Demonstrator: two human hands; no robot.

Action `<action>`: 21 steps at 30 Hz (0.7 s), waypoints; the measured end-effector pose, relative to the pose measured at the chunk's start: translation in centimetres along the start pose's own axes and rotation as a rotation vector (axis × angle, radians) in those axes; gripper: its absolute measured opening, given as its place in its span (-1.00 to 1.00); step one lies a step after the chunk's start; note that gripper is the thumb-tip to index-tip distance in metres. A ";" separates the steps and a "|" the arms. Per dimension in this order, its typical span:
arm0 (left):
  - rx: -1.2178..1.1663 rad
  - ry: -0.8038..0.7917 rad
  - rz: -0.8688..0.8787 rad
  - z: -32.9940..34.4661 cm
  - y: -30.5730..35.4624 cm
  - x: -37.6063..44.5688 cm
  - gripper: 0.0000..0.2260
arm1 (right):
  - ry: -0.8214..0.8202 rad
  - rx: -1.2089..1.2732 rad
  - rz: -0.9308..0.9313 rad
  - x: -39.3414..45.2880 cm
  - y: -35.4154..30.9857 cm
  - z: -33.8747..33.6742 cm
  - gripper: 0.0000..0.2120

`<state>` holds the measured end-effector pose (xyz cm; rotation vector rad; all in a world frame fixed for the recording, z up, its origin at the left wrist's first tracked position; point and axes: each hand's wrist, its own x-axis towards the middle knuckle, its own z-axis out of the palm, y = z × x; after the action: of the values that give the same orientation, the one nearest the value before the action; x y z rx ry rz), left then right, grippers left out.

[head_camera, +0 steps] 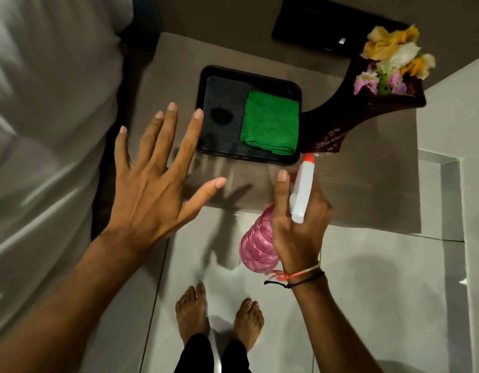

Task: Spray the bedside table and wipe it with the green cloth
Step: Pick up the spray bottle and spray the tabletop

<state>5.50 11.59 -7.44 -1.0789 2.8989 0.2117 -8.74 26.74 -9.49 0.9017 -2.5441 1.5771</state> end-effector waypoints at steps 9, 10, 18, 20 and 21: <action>-0.007 -0.021 -0.084 -1.5 -3.7 1.4 -0.08 | 0.114 0.248 -0.146 11.3 -6.8 8.9 -0.71; -0.010 -0.011 -0.091 -1.4 -4.0 1.6 -0.09 | 0.086 0.238 -0.144 12.3 -7.0 10.2 -0.66; -0.062 -0.028 -0.091 -0.6 -3.8 1.9 -0.16 | -0.042 0.213 -0.112 14.9 -5.1 15.6 -0.56; -0.085 -0.050 -0.058 -0.2 -2.5 1.8 -0.20 | -0.039 0.229 -0.072 15.0 -4.9 15.9 -0.50; -0.109 -0.066 -0.032 0.1 -1.7 1.8 -0.25 | -0.044 0.215 -0.061 14.9 -4.8 15.9 -0.48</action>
<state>5.27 9.19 -7.83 -1.1108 2.8385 0.3998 -14.45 5.14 -8.85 1.0320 -2.3828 1.8586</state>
